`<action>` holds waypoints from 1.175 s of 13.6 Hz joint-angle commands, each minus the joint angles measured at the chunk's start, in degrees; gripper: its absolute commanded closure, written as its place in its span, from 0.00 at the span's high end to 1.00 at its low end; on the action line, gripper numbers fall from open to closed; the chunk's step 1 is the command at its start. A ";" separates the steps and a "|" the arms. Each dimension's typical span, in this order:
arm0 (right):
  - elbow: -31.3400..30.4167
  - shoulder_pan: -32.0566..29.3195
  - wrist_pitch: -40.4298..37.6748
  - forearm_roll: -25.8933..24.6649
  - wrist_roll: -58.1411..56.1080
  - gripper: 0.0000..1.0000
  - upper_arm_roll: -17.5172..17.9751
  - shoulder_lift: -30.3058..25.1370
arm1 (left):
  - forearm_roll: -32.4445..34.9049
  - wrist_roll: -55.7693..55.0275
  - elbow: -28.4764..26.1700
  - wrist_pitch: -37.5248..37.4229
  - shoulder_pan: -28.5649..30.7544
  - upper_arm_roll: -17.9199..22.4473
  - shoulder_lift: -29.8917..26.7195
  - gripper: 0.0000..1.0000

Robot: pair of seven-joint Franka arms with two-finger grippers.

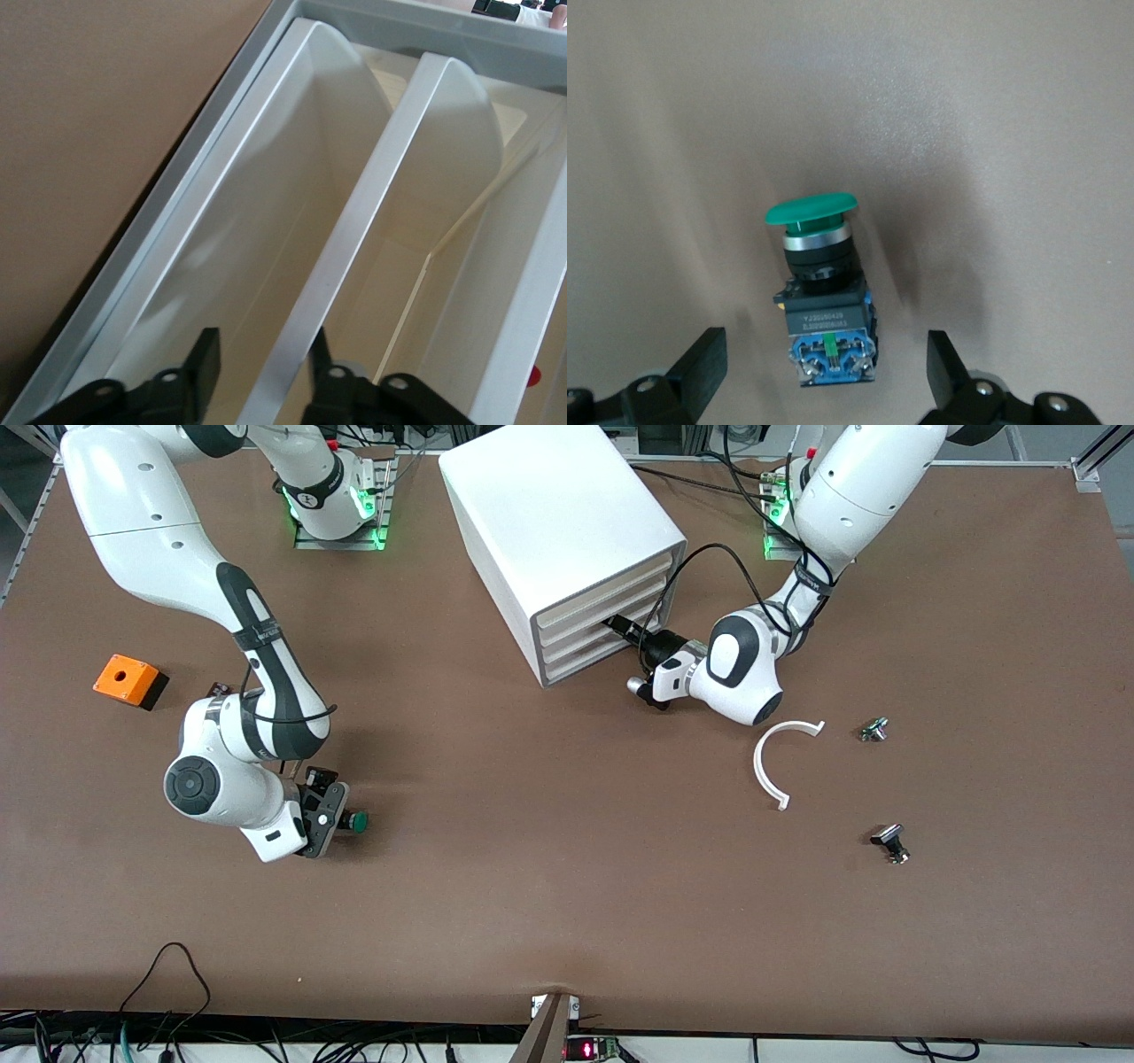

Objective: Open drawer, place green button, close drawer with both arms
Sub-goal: 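Grasp the green button with the right gripper while the left gripper pulls the drawer open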

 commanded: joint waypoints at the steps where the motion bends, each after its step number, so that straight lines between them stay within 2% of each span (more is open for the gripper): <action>1: -0.42 -0.33 1.96 -0.13 -2.08 1.00 0.33 0.66 | -0.67 1.58 -1.91 0.72 0.73 -0.21 -2.14 0.00; 3: -0.42 -0.41 2.49 -0.13 -2.08 1.00 0.33 0.92 | -0.32 1.67 -1.38 0.72 2.22 1.36 -2.32 0.00; 4: -0.42 -0.41 3.28 -0.13 -2.17 0.99 0.33 1.27 | 1.34 1.59 -0.77 0.72 2.75 3.37 -2.67 0.00; 5: -0.34 -0.41 3.63 -0.13 -2.86 0.92 0.33 1.36 | 3.18 1.33 1.15 0.72 3.46 5.65 -2.93 0.00; 8: 0.28 -0.41 3.72 -0.04 -7.33 0.51 0.33 1.10 | 4.87 1.32 6.69 0.81 5.39 10.84 -2.85 0.00; 9: 0.37 -0.41 3.72 0.13 -7.70 0.43 0.33 1.10 | 4.87 1.15 8.01 0.90 5.40 11.82 -2.85 0.00; 11: 0.46 -0.41 3.72 0.22 -7.27 0.36 0.33 0.93 | 4.78 1.23 8.29 0.81 5.57 12.09 -2.93 0.00; 12: 0.46 -0.33 3.72 0.31 -7.00 0.34 0.33 0.75 | 4.52 0.80 8.46 0.90 5.75 12.09 -3.02 0.10; 14: 1.59 -0.15 3.72 0.48 -6.91 0.34 0.41 0.57 | 4.26 1.49 9.26 0.98 6.44 12.09 -3.81 0.98; 16: 3.87 -0.15 3.29 2.15 -7.09 0.34 0.41 0.23 | 4.08 1.41 9.34 4.13 7.06 12.09 -5.56 1.00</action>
